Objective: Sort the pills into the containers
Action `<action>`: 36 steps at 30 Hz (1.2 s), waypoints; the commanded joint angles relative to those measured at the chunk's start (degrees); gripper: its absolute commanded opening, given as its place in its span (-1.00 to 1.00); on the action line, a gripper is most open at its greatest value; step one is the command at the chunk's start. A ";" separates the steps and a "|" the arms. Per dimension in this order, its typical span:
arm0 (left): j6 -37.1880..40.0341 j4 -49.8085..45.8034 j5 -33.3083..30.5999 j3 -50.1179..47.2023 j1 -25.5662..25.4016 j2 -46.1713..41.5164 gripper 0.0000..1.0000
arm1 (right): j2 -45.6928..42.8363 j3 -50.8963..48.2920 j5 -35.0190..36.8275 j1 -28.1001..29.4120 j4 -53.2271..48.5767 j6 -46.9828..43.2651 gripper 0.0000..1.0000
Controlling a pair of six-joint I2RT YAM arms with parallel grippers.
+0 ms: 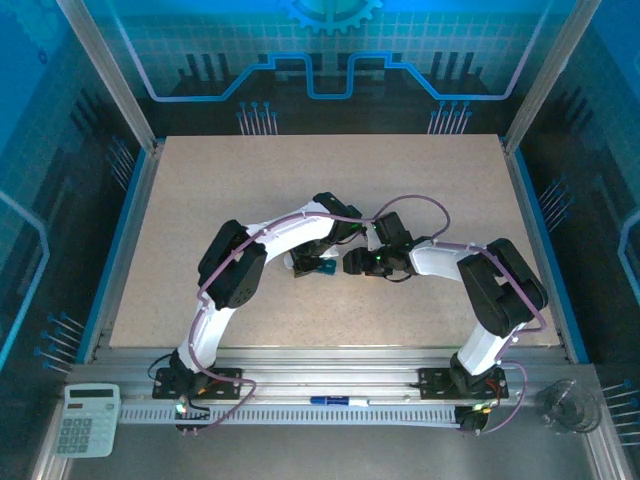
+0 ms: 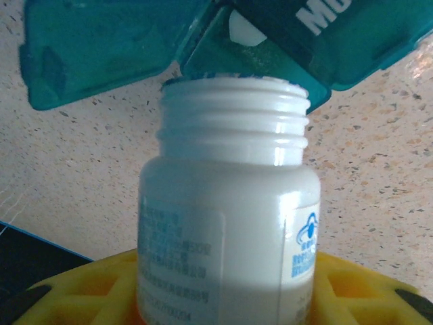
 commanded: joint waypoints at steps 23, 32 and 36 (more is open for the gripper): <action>-0.17 0.07 1.80 -1.45 0.28 -2.08 -1.00 | 2.49 -2.01 -0.67 -0.35 1.93 0.36 0.16; -1.01 1.14 2.47 -2.61 1.08 -3.72 -1.00 | 2.48 -2.01 -0.67 -0.37 1.93 0.44 0.16; -1.61 2.45 3.15 -3.80 1.54 -4.77 -1.00 | 2.33 -2.01 -0.67 -0.39 1.85 0.45 0.16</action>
